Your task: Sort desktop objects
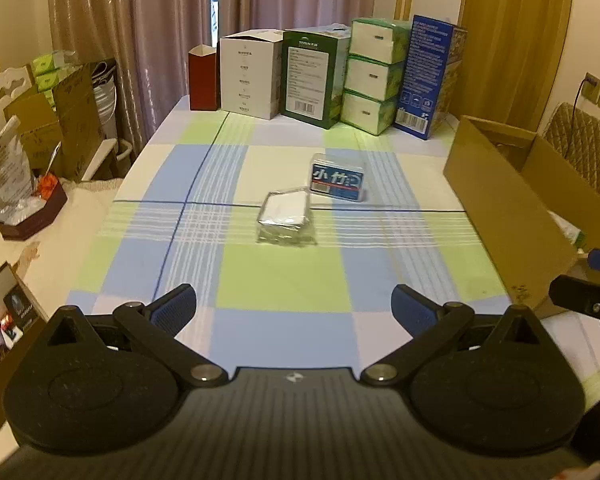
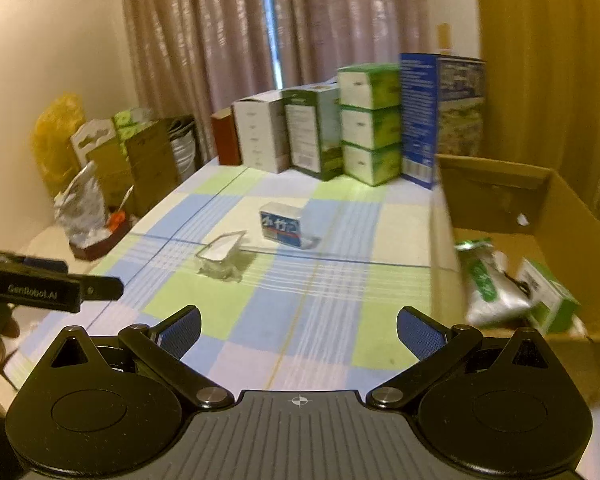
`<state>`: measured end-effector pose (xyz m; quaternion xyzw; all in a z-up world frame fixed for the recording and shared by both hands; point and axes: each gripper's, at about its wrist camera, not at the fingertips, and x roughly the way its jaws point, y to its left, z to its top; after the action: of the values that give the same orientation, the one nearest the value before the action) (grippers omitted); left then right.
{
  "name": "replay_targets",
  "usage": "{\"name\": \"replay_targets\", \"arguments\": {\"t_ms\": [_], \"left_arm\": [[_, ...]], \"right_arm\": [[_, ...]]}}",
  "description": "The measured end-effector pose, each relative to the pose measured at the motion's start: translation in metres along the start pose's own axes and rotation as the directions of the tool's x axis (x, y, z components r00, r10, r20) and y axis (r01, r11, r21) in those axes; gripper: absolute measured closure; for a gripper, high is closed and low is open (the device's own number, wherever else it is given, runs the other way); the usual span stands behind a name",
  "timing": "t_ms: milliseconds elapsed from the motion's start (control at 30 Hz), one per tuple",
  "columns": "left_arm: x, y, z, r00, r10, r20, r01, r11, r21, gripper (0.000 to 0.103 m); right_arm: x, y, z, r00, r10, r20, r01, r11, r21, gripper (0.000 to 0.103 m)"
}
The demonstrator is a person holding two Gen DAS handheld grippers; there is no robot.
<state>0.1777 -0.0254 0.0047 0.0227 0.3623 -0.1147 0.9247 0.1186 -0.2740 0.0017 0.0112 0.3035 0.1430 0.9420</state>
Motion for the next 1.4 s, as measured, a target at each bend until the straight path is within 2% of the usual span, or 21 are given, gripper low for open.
{"name": "replay_targets", "arguments": {"t_ms": [233, 600, 867, 1033, 1200, 1333, 1400], "left_arm": [[0.048, 0.020, 0.007, 0.999, -0.032, -0.008, 0.032, 0.999, 0.019, 0.001], [0.142, 0.019, 0.019, 0.998, -0.070, -0.002, 0.070, 0.990, 0.124, 0.002], [0.201, 0.021, 0.026, 0.997, -0.075, 0.005, 0.073, 0.986, 0.151, 0.009], [0.221, 0.018, 0.025, 0.997, -0.082, 0.005, 0.080, 0.982, 0.170, 0.011], [0.231, 0.016, 0.021, 0.996, -0.088, 0.013, 0.085, 0.984, 0.159, 0.018], [0.232, 0.014, 0.017, 0.994, -0.103, 0.033, 0.097, 0.982, 0.159, 0.020], [0.232, 0.014, 0.018, 0.994, -0.102, 0.040, 0.095, 0.984, 0.147, 0.025]], "right_arm": [[0.058, 0.003, 0.007, 1.000, 0.015, -0.009, -0.015, 0.997, -0.073, 0.002], [0.152, -0.016, 0.014, 0.999, -0.002, -0.041, -0.003, 0.993, -0.119, 0.002], [0.203, -0.023, 0.012, 0.999, 0.007, -0.049, -0.013, 0.992, -0.128, 0.007], [0.220, -0.023, 0.011, 0.999, 0.015, -0.050, -0.021, 0.992, -0.123, 0.007], [0.231, -0.022, 0.014, 0.999, 0.017, -0.040, -0.022, 0.990, -0.138, 0.007], [0.239, -0.026, 0.016, 0.999, 0.008, -0.034, -0.012, 0.991, -0.136, 0.007], [0.243, -0.027, 0.016, 0.999, 0.002, -0.033, -0.006, 0.991, -0.134, 0.007]]}}
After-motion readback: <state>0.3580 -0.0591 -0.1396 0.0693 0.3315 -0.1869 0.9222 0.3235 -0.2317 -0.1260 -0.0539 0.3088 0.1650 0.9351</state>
